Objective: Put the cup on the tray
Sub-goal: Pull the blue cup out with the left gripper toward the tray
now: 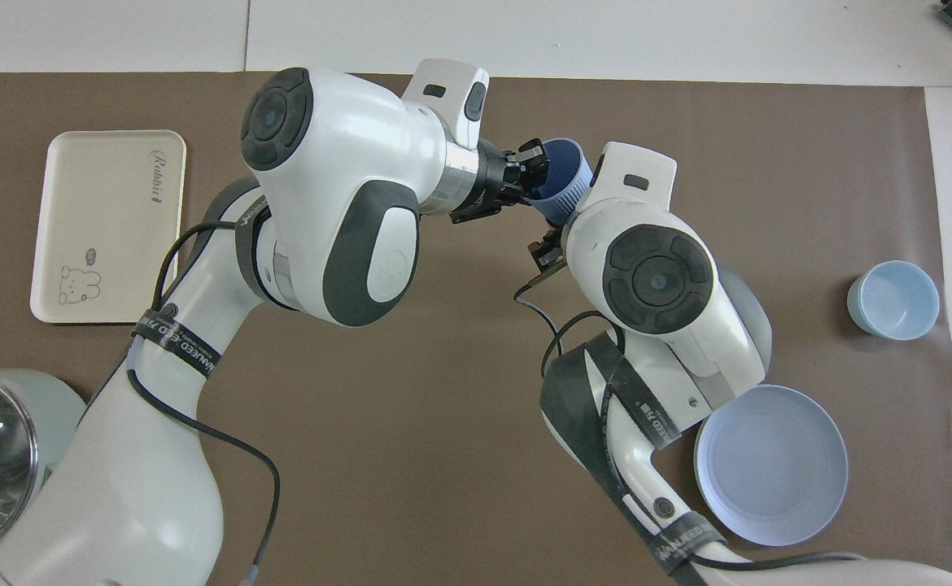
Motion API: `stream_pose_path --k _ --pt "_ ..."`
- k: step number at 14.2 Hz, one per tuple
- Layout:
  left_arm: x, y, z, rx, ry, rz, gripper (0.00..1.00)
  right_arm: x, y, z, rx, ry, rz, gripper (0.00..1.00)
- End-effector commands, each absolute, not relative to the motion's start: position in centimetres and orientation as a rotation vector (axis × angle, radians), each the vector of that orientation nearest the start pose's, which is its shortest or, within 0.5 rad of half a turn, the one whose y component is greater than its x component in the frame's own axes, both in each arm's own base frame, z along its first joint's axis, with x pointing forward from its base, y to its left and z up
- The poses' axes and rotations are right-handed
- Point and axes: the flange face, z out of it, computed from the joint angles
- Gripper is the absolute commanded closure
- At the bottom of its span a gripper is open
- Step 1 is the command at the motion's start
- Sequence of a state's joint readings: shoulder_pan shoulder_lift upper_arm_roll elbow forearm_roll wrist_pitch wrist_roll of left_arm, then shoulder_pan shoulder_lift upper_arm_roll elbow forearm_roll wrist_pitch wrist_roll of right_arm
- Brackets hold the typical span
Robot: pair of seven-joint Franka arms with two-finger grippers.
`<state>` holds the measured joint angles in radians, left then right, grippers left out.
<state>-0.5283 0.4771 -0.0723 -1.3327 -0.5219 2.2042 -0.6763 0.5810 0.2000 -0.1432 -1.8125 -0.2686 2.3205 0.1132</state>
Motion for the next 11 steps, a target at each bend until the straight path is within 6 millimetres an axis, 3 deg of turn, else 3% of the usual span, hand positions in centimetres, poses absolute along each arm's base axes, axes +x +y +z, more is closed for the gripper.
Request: stream_pose_path --k 1,4,8,11 --pt "62.0 -39.6 51.4 2.476 0.454 0.043 1.0 58.2 27.6 46.4 -3.164 -0.769 -0.613 1.0" --pt "65.6 -31.4 53.0 2.485 0.573 0.065 1.0 58.2 27.6 46.4 -3.163 -0.766 -0.615 1.0" --pt "67.9 -20.8 55.4 2.692 0.63 0.284 1.0 58.5 27.3 46.3 -3.163 -0.759 -0.623 1.0" --pt "68.7 -10.7 52.8 2.835 0.504 0.323 1.0 60.7 23.6 47.0 -3.132 -0.757 -0.717 1.0"
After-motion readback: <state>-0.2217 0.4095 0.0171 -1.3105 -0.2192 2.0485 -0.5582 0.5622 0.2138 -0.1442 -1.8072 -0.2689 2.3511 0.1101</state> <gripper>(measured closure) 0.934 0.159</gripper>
